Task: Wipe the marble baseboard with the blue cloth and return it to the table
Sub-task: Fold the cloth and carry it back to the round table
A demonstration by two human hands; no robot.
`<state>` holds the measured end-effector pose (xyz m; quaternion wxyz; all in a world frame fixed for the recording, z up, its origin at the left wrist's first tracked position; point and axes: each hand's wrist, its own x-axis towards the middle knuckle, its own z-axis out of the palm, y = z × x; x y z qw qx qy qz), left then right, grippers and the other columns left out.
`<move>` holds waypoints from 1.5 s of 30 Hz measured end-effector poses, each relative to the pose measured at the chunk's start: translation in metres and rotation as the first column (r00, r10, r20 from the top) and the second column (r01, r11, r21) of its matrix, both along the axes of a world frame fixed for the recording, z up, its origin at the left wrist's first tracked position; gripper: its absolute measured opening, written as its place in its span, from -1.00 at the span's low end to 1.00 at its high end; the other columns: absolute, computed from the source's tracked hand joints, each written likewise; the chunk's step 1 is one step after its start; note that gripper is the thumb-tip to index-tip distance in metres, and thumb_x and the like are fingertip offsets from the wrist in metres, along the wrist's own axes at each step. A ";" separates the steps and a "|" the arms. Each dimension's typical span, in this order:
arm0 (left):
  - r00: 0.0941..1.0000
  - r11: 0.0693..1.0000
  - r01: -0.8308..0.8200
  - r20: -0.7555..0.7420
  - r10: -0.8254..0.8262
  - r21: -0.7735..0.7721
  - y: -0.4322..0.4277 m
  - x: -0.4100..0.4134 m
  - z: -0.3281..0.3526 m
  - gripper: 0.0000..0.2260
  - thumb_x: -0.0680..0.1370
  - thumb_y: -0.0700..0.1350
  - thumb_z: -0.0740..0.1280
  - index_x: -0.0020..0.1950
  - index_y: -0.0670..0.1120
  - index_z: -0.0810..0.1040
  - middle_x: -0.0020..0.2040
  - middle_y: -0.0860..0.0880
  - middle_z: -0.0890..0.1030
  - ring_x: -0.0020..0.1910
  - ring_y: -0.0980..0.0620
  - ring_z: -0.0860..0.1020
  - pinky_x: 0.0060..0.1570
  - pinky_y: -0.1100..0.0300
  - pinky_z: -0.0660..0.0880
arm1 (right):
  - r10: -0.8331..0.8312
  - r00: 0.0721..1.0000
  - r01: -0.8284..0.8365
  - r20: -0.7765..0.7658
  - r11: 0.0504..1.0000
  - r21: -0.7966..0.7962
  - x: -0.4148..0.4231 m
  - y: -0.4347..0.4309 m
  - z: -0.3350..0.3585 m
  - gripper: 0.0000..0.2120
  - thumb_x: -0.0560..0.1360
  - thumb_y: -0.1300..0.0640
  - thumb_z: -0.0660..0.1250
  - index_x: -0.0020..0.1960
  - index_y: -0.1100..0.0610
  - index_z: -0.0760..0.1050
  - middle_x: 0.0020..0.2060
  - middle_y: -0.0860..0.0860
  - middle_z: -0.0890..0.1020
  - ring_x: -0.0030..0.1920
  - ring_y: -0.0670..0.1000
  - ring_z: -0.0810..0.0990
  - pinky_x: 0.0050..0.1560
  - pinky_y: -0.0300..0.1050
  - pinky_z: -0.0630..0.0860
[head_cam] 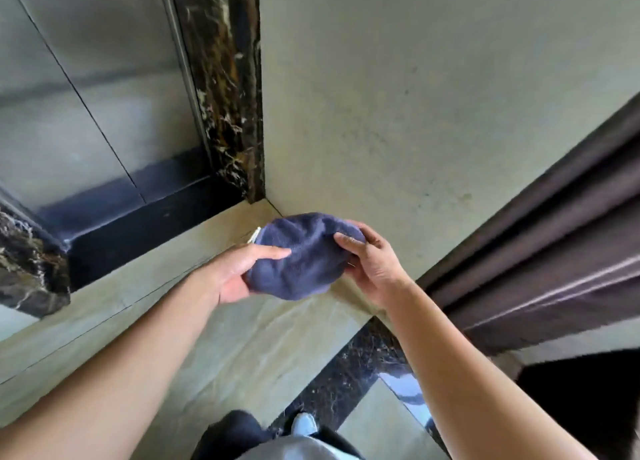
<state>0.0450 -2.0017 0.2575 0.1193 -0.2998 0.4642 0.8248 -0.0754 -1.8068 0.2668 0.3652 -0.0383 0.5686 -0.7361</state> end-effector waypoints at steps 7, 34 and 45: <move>0.970 0.981 0.191 -0.154 -0.187 0.011 0.113 0.030 0.043 -0.80 0.49 -0.20 0.41 0.08 -0.04 0.70 0.00 -0.06 0.77 -0.05 -0.01 0.74 -0.06 0.07 0.66 | -0.189 0.978 0.174 -0.089 0.972 -0.155 0.107 0.134 0.062 -0.57 0.46 0.29 0.43 0.32 0.19 0.50 0.10 0.18 0.65 0.06 0.15 0.64 0.12 0.11 0.57; 0.046 0.143 0.943 -0.306 -0.951 -0.301 0.920 0.313 0.228 -0.66 0.55 -0.24 0.35 0.32 -0.22 0.53 0.25 -0.16 0.65 0.16 -0.09 0.66 0.21 0.04 0.58 | -0.982 0.004 0.977 -0.190 0.043 -0.207 0.600 0.830 0.173 -0.66 0.56 0.40 0.21 0.27 0.19 0.52 0.09 0.22 0.67 -0.06 0.13 0.69 -0.11 -0.01 0.65; 0.004 0.079 0.972 -0.322 -0.947 -0.220 1.155 0.321 0.193 -0.56 0.52 -0.26 0.37 0.41 -0.19 0.50 0.34 -0.22 0.60 0.35 -0.21 0.55 0.45 -0.14 0.38 | -0.951 0.013 0.999 -0.307 0.023 -0.028 0.610 1.081 0.168 -0.55 0.54 0.42 0.23 0.41 0.22 0.41 0.24 0.30 0.59 0.23 0.27 0.59 0.31 0.20 0.49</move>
